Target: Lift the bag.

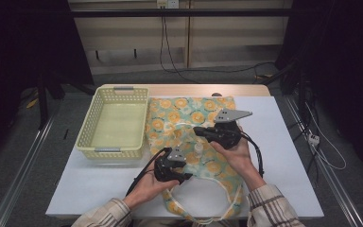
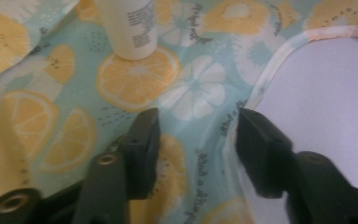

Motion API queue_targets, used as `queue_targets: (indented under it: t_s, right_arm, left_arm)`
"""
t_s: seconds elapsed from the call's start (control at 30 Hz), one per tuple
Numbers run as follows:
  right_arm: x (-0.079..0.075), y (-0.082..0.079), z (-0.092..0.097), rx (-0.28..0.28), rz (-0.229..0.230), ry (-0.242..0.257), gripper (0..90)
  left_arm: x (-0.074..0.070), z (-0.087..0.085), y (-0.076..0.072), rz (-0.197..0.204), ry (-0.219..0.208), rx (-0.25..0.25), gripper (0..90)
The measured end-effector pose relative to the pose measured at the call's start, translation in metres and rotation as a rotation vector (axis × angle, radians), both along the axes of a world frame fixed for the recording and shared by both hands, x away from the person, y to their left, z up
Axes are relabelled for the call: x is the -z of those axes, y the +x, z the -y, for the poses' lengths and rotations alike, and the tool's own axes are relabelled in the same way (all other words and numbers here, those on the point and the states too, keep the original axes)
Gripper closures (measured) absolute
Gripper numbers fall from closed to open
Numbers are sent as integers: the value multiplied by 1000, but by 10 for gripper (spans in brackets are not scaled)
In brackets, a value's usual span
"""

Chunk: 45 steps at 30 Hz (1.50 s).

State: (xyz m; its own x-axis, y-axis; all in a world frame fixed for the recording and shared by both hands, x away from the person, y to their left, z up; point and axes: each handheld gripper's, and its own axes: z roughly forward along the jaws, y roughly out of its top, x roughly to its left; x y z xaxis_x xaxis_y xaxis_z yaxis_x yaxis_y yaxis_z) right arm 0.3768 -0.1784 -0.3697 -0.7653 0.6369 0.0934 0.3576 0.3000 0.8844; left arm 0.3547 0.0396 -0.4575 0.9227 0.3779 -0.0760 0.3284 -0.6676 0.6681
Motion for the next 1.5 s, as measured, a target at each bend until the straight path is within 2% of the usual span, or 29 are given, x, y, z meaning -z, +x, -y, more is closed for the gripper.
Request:
queue_targets:
  t_s: [0.03, 0.07, 0.1, 0.13, 0.17, 0.2, 0.23, 0.27, 0.3, 0.33, 0.4, 0.47, 0.57, 0.67, 0.7, 0.73, 0.83, 0.9, 1.07, 1.2, 1.43, 1.5]
  right_arm:
    - [0, 0, 0, -1, -1, -1, 900]
    - [1, 1, 1, -1, -4, -1, 900]
    - [1, 1, 1, 1, -4, -2, 900]
    - [1, 1, 1, 2, -5, -2, 900]
    - [1, 1, 1, 3, -4, -2, 900]
    - [1, 1, 1, 5, -4, -1, 900]
    - [1, 1, 2, 5, -3, 0, 900]
    - [1, 1, 2, 5, -4, 0, 900]
    - [1, 1, 2, 4, -5, -2, 900]
    - [1, 2, 3, 6, -5, -1, 900]
    - [2, 3, 4, 10, -7, -1, 900]
    - [2, 3, 5, 11, -7, 1, 900]
    - [2, 4, 7, 17, -6, 5, 900]
    - [1, 4, 8, 20, -5, 6, 900]
    - [1, 4, 9, 23, -5, 9, 900]
    - [1, 4, 9, 24, -5, 11, 900]
    - [0, 4, 9, 24, -3, 11, 900]
    - [0, 4, 9, 23, -3, 11, 900]
    - [-2, 6, 12, 29, -2, 20, 900]
    - [-8, 7, 13, 29, 11, 26, 900]
    - [-24, 9, 13, 29, 47, 47, 900]
    - [-32, 11, 16, 41, 59, 73, 900]
  left_arm:
    - [0, -1, 2, -5, 0, 4, 577]
    - [1, -2, 4, -20, -25, -7, 613]
    - [1, -3, 6, -23, -18, -19, 656]
    - [0, -4, 9, -26, 2, -3, 698]
    - [0, -3, 10, -48, -18, -31, 727]
    - [0, -5, 13, -45, -5, -44, 778]
    - [1, -5, 14, -56, -29, -55, 814]
    - [2, -7, 15, -75, -45, -46, 836]
    - [1, -7, 16, -92, -49, -49, 871]
    - [1, -7, 16, -94, -50, -56, 900]
    - [0, -7, 15, -92, -43, -59, 900]
    - [0, -7, 14, -96, -67, -70, 900]
    - [-6, -9, 13, -88, -123, -74, 900]
    - [-16, -15, 12, -65, -156, -70, 900]
    - [-18, -16, 10, -51, -165, -86, 900]
    - [-20, -18, 11, -50, -175, -71, 900]
    - [-27, -21, 10, -46, -207, -70, 900]
    - [-31, -23, 10, -56, -239, -74, 900]
    - [-43, -26, 10, -11, -266, -76, 900]
    - [-59, -29, 10, 24, -300, -80, 900]
    - [-96, -38, 17, 84, -384, -105, 900]
    - [-105, -40, 19, 101, -405, -110, 900]
